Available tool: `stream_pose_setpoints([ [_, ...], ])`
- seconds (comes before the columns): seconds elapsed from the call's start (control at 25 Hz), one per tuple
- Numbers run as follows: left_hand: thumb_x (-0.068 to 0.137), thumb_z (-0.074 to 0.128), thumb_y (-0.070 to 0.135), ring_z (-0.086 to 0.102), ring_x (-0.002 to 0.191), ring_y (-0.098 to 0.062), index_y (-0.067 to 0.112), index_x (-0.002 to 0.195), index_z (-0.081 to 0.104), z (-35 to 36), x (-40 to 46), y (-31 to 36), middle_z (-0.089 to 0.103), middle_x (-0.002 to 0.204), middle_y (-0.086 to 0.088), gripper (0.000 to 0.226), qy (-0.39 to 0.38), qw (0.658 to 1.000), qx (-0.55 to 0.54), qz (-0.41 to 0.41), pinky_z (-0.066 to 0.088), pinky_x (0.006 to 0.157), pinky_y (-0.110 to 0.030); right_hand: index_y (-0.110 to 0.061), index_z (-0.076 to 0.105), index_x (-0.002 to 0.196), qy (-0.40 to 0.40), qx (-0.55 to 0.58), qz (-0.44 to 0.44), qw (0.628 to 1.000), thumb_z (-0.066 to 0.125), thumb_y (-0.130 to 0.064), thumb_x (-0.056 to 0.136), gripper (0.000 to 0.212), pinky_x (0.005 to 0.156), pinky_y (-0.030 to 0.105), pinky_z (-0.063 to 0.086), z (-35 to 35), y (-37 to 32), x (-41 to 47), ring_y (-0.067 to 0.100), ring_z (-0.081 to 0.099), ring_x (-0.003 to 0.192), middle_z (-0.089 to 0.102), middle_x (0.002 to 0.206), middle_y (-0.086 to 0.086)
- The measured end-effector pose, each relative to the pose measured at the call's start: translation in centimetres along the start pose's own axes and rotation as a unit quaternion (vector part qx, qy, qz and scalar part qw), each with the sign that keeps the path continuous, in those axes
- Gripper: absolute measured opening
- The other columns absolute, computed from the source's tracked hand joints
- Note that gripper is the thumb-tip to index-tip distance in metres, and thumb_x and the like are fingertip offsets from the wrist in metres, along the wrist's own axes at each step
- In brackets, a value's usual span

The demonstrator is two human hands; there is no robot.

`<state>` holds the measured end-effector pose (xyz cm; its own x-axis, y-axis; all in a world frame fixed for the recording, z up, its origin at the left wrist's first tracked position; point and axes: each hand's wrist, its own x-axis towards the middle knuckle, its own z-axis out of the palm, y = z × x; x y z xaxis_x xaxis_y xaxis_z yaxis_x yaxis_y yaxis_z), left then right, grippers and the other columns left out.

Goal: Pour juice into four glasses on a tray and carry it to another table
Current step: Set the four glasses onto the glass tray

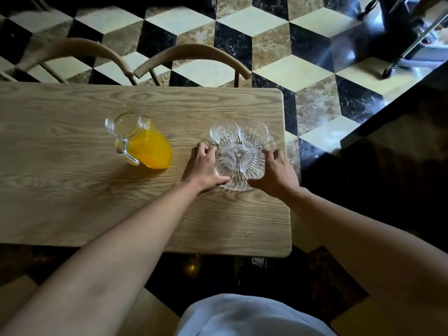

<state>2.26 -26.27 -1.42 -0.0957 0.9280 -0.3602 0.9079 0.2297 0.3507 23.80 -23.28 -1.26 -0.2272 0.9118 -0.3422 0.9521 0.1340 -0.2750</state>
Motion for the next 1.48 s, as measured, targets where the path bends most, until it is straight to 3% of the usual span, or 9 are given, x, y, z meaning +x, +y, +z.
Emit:
stream_pose_setpoints([
  [0.32, 0.073, 0.094, 0.044, 0.043, 0.135, -0.033, 0.012, 0.162, 0.032, 0.8, 0.7, 0.0, 0.040, 0.148, -0.018, 0.113, -0.001, 1.000, -0.007, 0.013, 0.048, 0.113, -0.045, -0.015, 0.035, 0.150, -0.004, 0.022, 0.013, 1.000, 0.086, -0.057, 0.069, 0.105, 0.097, 0.048, 0.052, 0.7, -0.2, 1.3, 0.038, 0.057, 0.118, 0.049, 0.136, 0.018],
  [0.8, 0.073, 0.093, 0.046, 0.046, 0.126, -0.032, 0.016, 0.159, 0.036, 1.6, 2.2, -0.2, 0.045, 0.138, -0.016, 0.108, 0.026, 0.999, 0.016, 0.016, 0.053, 0.101, -0.042, -0.014, 0.032, 0.152, -0.007, 0.028, 0.014, 0.999, 0.087, -0.056, 0.069, 0.109, 0.093, 0.046, 0.054, 1.0, 0.2, 2.1, 0.037, 0.057, 0.120, 0.045, 0.139, 0.017],
  [1.04, 0.074, 0.093, 0.041, 0.048, 0.125, -0.033, 0.016, 0.159, 0.035, 1.9, 2.3, -0.2, 0.042, 0.140, -0.017, 0.106, 0.021, 1.000, -0.001, 0.019, 0.055, 0.101, -0.047, -0.013, 0.028, 0.154, -0.011, 0.030, 0.012, 0.999, 0.088, -0.057, 0.069, 0.112, 0.090, 0.046, 0.055, 1.1, 0.2, 2.5, 0.038, 0.060, 0.118, 0.043, 0.142, 0.017],
  [1.36, 0.078, 0.092, 0.037, 0.044, 0.130, -0.032, 0.014, 0.162, 0.030, 2.2, 2.5, 0.1, 0.038, 0.147, -0.019, 0.107, 0.002, 0.999, -0.023, 0.022, 0.049, 0.107, -0.038, -0.017, 0.026, 0.152, -0.021, 0.047, 0.010, 0.999, 0.088, -0.056, 0.069, 0.110, 0.083, 0.046, 0.056, 1.4, 0.8, 2.4, 0.038, 0.063, 0.114, 0.042, 0.142, 0.015],
  [1.48, 0.078, 0.091, 0.042, 0.044, 0.131, -0.032, 0.016, 0.163, 0.028, 2.5, 2.4, 0.1, 0.039, 0.147, -0.017, 0.110, 0.001, 1.000, -0.007, 0.019, 0.050, 0.108, -0.043, -0.017, 0.026, 0.151, -0.023, 0.051, 0.005, 0.998, 0.087, -0.056, 0.070, 0.109, 0.085, 0.048, 0.057, 1.5, 0.7, 2.4, 0.037, 0.064, 0.112, 0.043, 0.144, 0.014],
])
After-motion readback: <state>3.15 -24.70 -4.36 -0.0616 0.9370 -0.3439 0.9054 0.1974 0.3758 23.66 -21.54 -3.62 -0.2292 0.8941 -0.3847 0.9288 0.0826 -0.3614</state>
